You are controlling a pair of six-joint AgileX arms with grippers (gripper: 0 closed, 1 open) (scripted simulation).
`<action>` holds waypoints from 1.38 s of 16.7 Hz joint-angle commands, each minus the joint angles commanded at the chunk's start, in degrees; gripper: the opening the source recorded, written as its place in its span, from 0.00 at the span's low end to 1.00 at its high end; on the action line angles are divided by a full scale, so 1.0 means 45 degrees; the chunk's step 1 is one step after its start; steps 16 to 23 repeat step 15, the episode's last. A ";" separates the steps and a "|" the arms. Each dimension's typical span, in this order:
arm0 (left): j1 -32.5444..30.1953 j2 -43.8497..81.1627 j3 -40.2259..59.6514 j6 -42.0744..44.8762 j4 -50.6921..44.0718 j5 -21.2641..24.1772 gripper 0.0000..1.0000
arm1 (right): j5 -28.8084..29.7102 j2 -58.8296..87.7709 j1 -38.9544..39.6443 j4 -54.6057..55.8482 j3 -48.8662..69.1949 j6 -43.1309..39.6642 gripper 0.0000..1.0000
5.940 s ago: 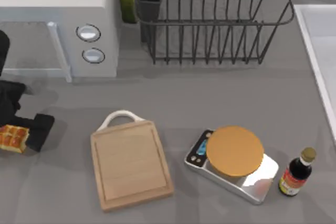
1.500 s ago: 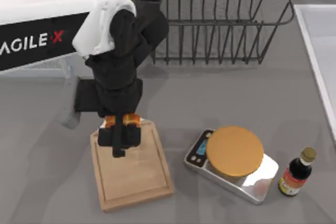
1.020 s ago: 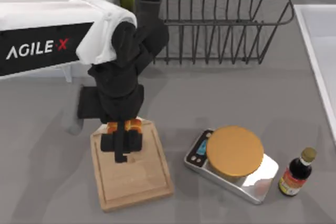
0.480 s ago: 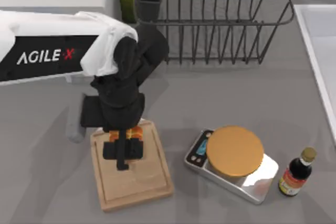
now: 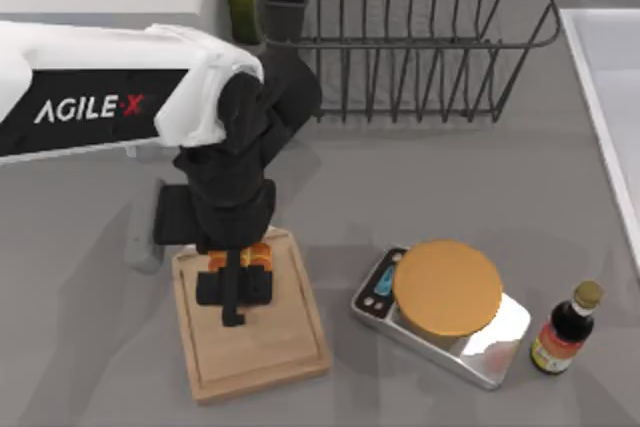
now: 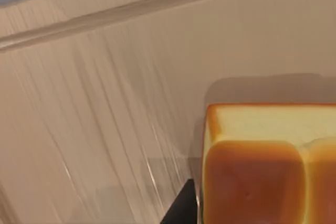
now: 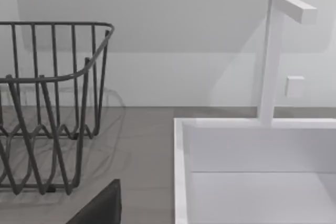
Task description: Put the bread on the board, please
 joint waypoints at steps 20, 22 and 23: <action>0.0000 0.0000 0.0000 0.0000 0.0000 0.0000 1.00 | 0.0000 0.0000 0.0000 0.0000 0.0000 0.0000 1.00; 0.0000 0.0000 0.0000 0.0000 0.0000 0.0000 1.00 | 0.0000 0.0000 0.0000 0.0000 0.0000 0.0000 1.00; 0.0000 0.0000 0.0000 0.0000 0.0000 0.0000 1.00 | 0.0000 0.0000 0.0000 0.0000 0.0000 0.0000 1.00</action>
